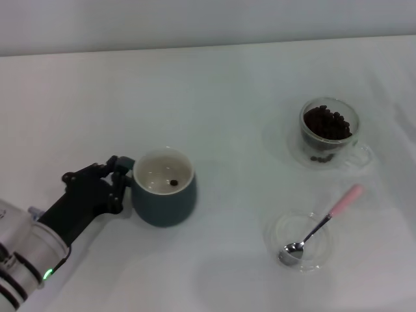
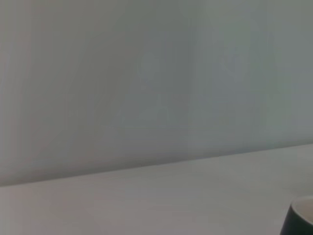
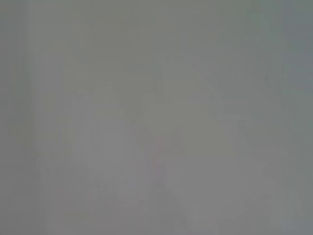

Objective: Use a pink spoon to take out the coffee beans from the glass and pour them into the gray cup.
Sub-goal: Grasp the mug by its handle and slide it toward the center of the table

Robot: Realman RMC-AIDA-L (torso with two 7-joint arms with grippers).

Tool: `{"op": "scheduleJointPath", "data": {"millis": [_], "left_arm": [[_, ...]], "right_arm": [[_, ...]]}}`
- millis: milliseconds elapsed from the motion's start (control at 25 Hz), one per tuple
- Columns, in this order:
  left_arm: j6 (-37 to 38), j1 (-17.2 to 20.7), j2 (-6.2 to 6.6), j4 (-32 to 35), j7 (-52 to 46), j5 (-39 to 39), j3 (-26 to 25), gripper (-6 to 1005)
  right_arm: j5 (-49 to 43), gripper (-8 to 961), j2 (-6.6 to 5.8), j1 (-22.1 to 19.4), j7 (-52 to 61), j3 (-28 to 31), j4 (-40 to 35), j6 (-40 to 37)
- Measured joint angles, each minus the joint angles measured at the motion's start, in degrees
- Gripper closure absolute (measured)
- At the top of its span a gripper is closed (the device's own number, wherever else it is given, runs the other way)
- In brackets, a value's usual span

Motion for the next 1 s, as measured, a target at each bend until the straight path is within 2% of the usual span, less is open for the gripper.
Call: {"op": "scheduleJointPath", "data": {"millis": [680, 1000], "left_arm": [[2.50, -6.13, -0.04, -2.91, -1.63, -0.05, 8.69, 858], [3.53, -7.34, 0.11, -3.10, -1.76, -0.06, 10.28, 859]], "right_arm": [[0.00, 158, 0.00, 0.03, 0.00, 0.01, 0.51, 0.24], [0.00, 162, 0.00, 0.09, 0.00, 0.00, 0.81, 0.39]]}}
